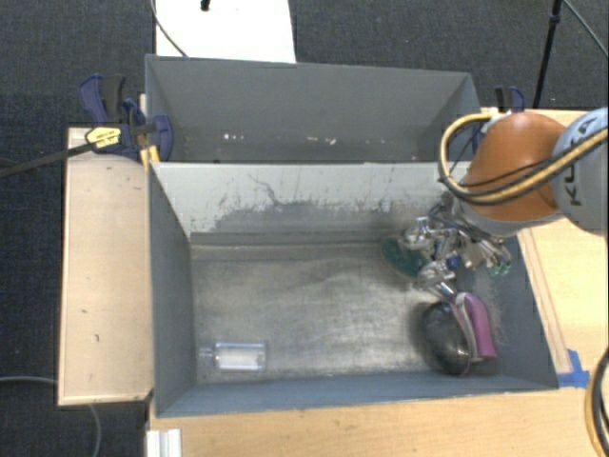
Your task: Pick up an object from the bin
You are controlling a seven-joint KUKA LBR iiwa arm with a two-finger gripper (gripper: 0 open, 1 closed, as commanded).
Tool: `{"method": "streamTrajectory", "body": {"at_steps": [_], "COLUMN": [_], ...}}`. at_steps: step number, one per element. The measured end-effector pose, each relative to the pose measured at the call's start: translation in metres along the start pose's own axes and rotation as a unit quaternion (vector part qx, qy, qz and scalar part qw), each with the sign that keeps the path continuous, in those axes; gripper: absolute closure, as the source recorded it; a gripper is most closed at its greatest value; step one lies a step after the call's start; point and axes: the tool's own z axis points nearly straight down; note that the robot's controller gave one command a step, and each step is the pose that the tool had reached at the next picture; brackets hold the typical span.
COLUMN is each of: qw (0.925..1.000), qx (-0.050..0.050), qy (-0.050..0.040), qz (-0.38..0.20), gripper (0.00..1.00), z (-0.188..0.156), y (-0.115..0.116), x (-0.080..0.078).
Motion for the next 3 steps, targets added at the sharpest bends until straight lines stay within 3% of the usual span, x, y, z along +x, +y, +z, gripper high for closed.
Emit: {"method": "streamTrajectory", "body": {"at_steps": [2, 3], "qw": [0.9990, 0.9915], "qx": [-0.004, -0.006], "qy": [0.0002, 0.0185], "qz": [-0.044, -0.128], "gripper": [1.00, 1.00], "z": [0.003, -0.131], "y": [0.023, 0.044], "x": [-0.005, 0.006]}}
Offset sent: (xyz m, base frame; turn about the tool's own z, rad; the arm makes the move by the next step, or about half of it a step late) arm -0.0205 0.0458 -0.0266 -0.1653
